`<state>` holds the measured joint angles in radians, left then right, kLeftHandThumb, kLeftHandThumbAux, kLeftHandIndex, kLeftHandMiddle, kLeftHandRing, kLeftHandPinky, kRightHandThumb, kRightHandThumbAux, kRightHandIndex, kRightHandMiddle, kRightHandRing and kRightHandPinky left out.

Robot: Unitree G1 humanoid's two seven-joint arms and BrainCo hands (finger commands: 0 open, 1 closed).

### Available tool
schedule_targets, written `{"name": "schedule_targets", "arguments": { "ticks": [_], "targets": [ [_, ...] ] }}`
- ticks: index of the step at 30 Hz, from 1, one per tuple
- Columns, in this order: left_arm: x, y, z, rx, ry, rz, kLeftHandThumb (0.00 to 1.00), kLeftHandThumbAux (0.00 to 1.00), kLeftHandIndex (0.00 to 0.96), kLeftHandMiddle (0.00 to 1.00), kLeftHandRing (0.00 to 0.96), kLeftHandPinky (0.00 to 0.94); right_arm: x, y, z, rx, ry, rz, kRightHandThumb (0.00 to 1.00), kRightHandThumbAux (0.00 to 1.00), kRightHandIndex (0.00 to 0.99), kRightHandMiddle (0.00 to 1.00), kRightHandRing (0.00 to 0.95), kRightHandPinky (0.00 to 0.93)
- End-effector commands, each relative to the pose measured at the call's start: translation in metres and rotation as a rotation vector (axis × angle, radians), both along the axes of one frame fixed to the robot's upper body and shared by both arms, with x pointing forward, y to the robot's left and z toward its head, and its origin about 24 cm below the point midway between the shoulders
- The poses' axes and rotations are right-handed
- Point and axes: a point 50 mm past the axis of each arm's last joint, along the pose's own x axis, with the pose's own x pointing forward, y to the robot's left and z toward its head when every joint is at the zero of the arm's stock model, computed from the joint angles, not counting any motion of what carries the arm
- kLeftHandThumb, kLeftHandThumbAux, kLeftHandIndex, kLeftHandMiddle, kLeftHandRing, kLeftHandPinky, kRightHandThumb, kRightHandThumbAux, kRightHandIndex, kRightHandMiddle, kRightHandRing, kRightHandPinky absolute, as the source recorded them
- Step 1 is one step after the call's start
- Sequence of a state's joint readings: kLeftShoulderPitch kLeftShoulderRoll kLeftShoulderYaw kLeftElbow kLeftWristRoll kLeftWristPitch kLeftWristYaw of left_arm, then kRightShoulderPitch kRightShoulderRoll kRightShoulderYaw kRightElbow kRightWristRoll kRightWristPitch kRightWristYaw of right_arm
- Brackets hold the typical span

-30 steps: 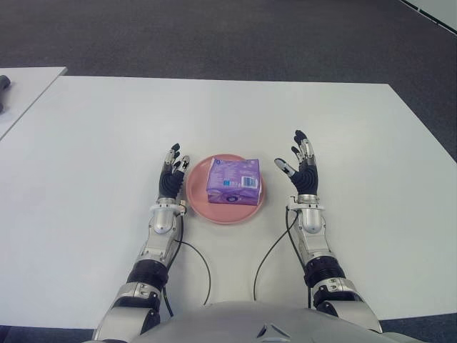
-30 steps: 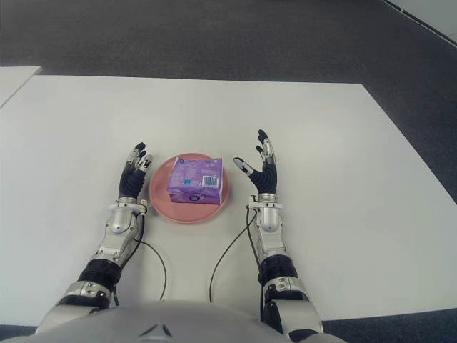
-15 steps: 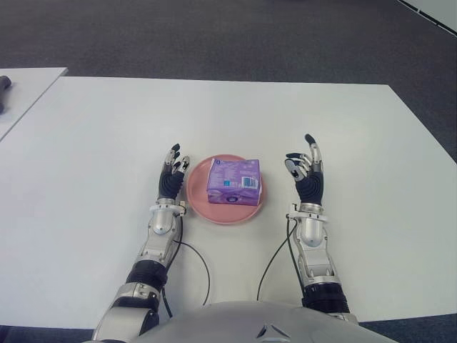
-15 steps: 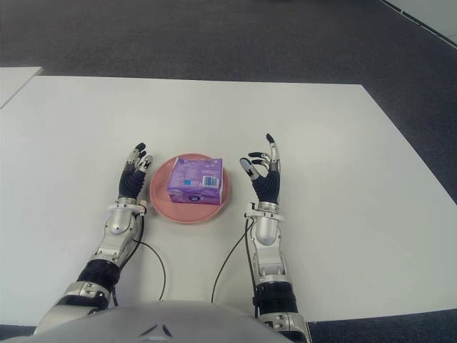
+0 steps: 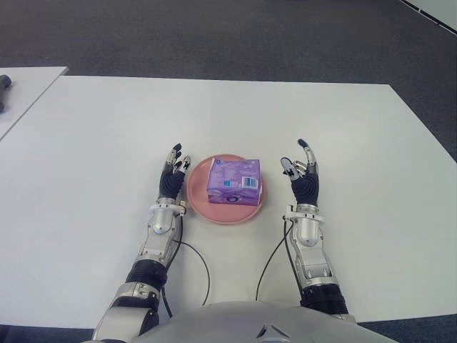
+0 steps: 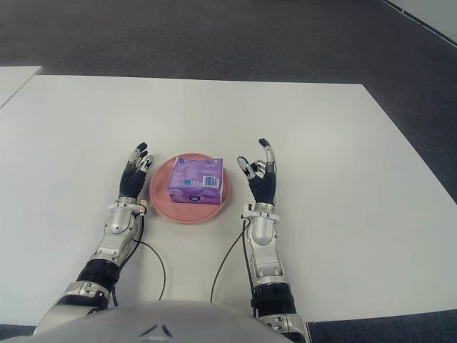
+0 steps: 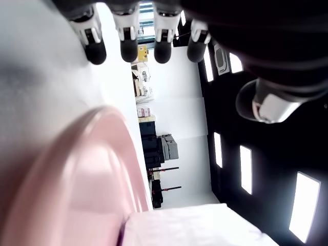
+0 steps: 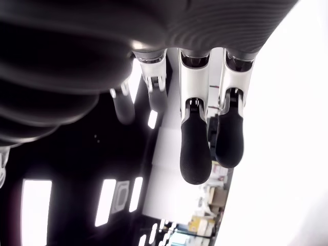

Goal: Put the tissue paper into the plate.

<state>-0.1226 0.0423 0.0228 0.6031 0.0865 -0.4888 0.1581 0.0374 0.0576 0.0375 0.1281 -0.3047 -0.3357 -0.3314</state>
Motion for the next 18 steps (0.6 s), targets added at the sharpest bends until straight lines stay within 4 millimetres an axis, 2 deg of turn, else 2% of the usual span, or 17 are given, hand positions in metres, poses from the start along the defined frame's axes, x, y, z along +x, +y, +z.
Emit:
{"name": "schedule_targets", "arguments": {
  "ticks": [1,2,6,8,12,16,18],
  "targets": [
    [-0.003,0.002,-0.005,-0.004,0.036,-0.005,0.000,0.383,0.000,0.000,0.000,0.000,-0.004,0.004,-0.005,0.054,0.037,-0.019,0.004,0.393,0.279,0.188,0.557,0.367],
    [-0.002,0.002,-0.005,-0.006,0.036,-0.005,0.000,0.384,0.000,0.000,0.000,0.000,-0.004,0.004,-0.006,0.053,0.039,-0.024,0.006,0.398,0.296,0.195,0.542,0.343],
    [-0.001,0.001,-0.004,-0.007,0.036,-0.006,0.000,0.388,0.000,0.000,0.000,0.000,-0.004,0.002,-0.005,0.041,0.037,-0.053,0.039,0.438,0.368,0.257,0.367,0.234],
    [-0.001,0.001,-0.004,-0.007,0.035,-0.007,0.000,0.389,0.000,0.000,0.000,0.000,-0.003,0.001,-0.004,0.037,0.031,-0.064,0.052,0.461,0.392,0.271,0.326,0.231],
    [0.001,0.001,-0.004,-0.006,0.034,-0.009,0.000,0.390,0.000,0.000,0.000,0.000,0.009,0.001,-0.008,-0.001,0.041,-0.062,0.076,0.517,0.440,0.311,0.308,0.243],
    [0.003,0.001,-0.003,-0.007,0.031,-0.007,0.000,0.392,0.000,0.000,0.000,0.000,0.011,0.002,-0.016,-0.022,0.074,-0.044,0.087,0.544,0.464,0.335,0.313,0.245],
    [0.003,0.001,-0.002,-0.009,0.028,-0.006,0.000,0.395,0.000,0.000,0.000,0.000,0.012,0.002,-0.023,-0.025,0.112,-0.024,0.091,0.568,0.481,0.310,0.255,0.150]
  ]
}}
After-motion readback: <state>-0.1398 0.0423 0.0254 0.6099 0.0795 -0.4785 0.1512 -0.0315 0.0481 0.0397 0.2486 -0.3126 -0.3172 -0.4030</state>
